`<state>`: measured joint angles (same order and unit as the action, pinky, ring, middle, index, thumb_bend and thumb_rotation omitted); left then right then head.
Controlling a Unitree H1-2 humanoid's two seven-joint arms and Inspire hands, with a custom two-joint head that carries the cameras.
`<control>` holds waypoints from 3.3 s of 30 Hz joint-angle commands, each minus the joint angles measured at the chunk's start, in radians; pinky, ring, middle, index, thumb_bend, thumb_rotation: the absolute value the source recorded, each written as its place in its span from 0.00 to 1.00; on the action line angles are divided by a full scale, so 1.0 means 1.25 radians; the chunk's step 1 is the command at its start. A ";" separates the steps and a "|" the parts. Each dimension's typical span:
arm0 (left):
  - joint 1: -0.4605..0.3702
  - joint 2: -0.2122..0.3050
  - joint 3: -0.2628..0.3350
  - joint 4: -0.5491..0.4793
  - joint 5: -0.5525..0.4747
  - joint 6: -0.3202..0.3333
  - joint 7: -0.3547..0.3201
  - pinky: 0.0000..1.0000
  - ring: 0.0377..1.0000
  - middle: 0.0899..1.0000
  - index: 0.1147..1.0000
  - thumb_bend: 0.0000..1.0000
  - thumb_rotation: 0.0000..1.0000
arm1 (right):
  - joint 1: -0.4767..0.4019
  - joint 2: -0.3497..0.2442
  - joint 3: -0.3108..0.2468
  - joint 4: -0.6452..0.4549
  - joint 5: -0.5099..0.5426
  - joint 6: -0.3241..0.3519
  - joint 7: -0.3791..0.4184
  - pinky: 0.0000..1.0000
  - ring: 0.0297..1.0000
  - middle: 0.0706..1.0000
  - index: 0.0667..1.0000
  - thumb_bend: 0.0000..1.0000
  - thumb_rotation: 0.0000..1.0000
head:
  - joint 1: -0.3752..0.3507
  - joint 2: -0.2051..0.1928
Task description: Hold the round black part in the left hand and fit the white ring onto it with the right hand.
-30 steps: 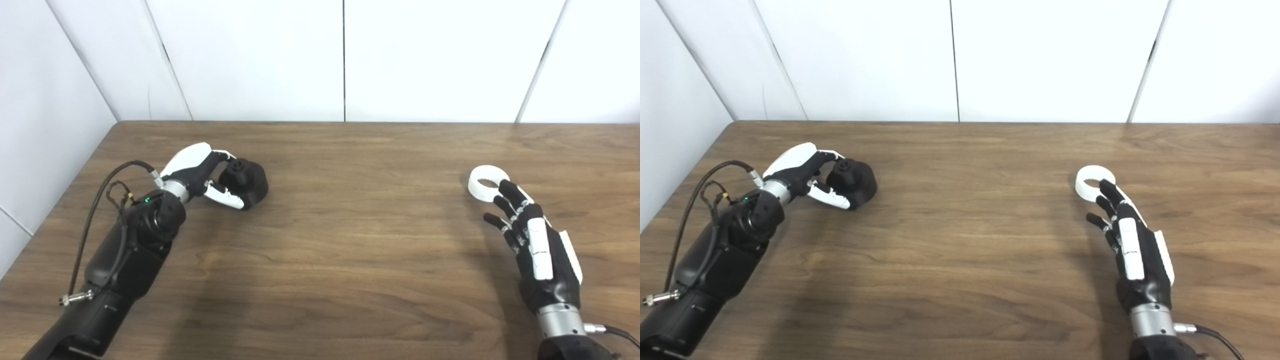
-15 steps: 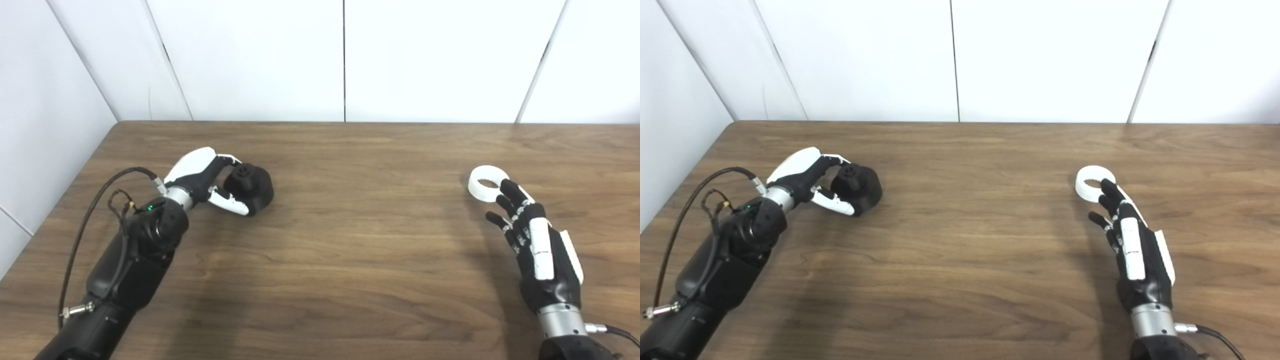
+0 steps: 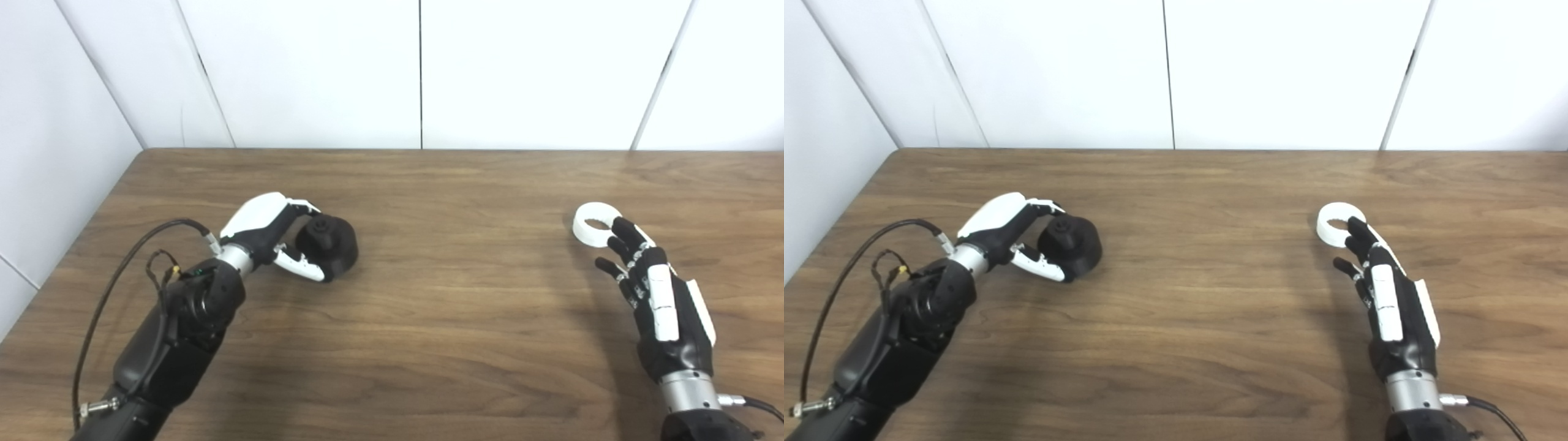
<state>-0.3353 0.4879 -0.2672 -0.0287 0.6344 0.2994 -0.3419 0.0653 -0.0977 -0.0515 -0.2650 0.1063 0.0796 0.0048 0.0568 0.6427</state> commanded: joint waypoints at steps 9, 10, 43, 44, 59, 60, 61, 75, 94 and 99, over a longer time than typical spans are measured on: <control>0.009 -0.008 -0.031 -0.141 0.014 0.003 -0.063 0.86 0.96 0.90 0.69 0.84 0.26 | 0.020 0.014 0.004 -0.033 -0.005 0.001 0.002 0.82 0.92 0.92 0.86 0.54 0.94 | -0.003 0.003; 0.013 -0.011 -0.036 -0.152 0.016 0.002 -0.068 0.86 0.96 0.90 0.69 0.84 0.26 | 0.020 0.014 0.004 -0.032 -0.007 -0.001 0.002 0.82 0.92 0.91 0.86 0.54 0.94 | -0.004 0.003; 0.136 -0.119 -0.126 -0.346 0.075 -0.057 -0.133 0.88 0.96 0.89 0.66 0.90 0.26 | 0.019 0.014 0.007 -0.076 -0.017 0.040 -0.004 0.82 0.93 0.92 0.87 0.56 0.96 | -0.034 0.021; 0.139 -0.122 -0.128 -0.350 0.076 -0.057 -0.137 0.88 0.96 0.89 0.66 0.90 0.27 | 0.018 0.014 0.007 -0.079 -0.017 0.042 -0.005 0.82 0.92 0.92 0.87 0.55 0.96 | -0.035 0.022; 0.171 -0.140 -0.154 -0.347 0.109 -0.090 -0.157 0.89 0.97 0.91 0.68 0.89 0.22 | 0.016 0.011 -0.001 -0.105 -0.012 0.071 -0.006 0.84 0.92 0.92 0.87 0.59 0.95 | -0.046 0.028; 0.172 -0.140 -0.154 -0.344 0.109 -0.095 -0.154 0.89 0.97 0.90 0.68 0.89 0.22 | 0.017 0.011 -0.002 -0.107 -0.012 0.073 -0.006 0.85 0.92 0.92 0.87 0.59 0.95 | -0.046 0.028; 0.174 -0.140 -0.154 -0.341 0.108 -0.098 -0.153 0.89 0.97 0.90 0.68 0.90 0.21 | 0.017 0.011 -0.003 -0.109 -0.012 0.075 -0.006 0.85 0.93 0.93 0.87 0.59 0.95 | -0.046 0.028; 0.181 -0.143 -0.150 -0.320 0.117 -0.116 -0.154 0.88 0.97 0.90 0.68 0.89 0.24 | 0.018 -0.004 -0.006 -0.117 -0.008 0.065 0.007 0.83 0.93 0.93 0.87 0.59 0.95 | -0.046 0.029; 0.186 -0.154 -0.146 -0.315 0.125 -0.126 -0.145 0.89 0.97 0.90 0.67 0.90 0.25 | -0.147 -0.136 0.053 -0.080 -0.542 0.163 -0.037 0.84 0.92 0.91 0.71 0.86 0.32 | -0.056 0.028; 0.187 -0.157 -0.147 -0.313 0.129 -0.130 -0.145 0.89 0.97 0.90 0.68 0.89 0.26 | -0.213 -0.168 0.065 0.003 -0.566 0.176 -0.009 0.92 0.97 0.93 0.70 0.88 0.29 | -0.057 0.028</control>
<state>-0.0866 0.2875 -0.4579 -0.4176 0.7832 0.1527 -0.5366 -0.1547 -0.2840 0.0278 -0.2704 -0.5818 0.3000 -0.0129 -0.0138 0.6780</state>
